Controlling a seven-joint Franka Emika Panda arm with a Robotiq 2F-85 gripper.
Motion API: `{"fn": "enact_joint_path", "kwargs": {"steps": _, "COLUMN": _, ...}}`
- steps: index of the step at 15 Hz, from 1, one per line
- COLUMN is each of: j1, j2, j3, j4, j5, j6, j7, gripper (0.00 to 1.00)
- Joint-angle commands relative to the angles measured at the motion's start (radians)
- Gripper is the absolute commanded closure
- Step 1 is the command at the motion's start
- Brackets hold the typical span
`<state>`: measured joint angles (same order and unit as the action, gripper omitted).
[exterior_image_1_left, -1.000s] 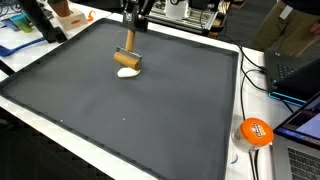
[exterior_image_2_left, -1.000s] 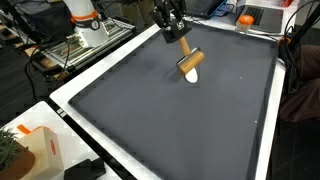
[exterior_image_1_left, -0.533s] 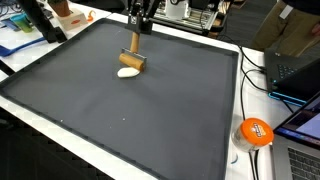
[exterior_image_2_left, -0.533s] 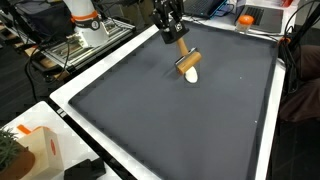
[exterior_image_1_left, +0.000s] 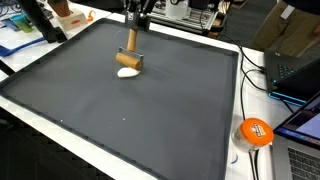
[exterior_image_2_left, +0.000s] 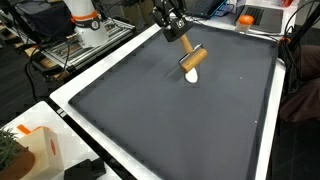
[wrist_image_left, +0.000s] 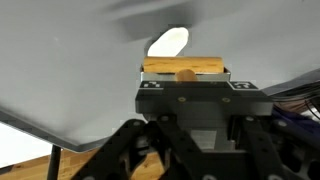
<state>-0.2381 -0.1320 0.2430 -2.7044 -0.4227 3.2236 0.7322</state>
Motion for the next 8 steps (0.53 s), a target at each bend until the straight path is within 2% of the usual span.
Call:
{"fn": "enact_joint_path", "kwargs": {"steps": 1, "j1": -0.076, "j2": -0.043, "j3": 0.060, "j4": -0.027, "j5": -0.015, "j6": 0.056, "j7": 0.028, "gripper": 0.78}}
{"fn": "enact_joint_path", "kwargs": {"steps": 8, "j1": -0.195, "j2": -0.032, "j3": 0.183, "j4": -0.027, "j5": 0.013, "j6": 0.100, "j7": 0.013, "gripper": 0.78}}
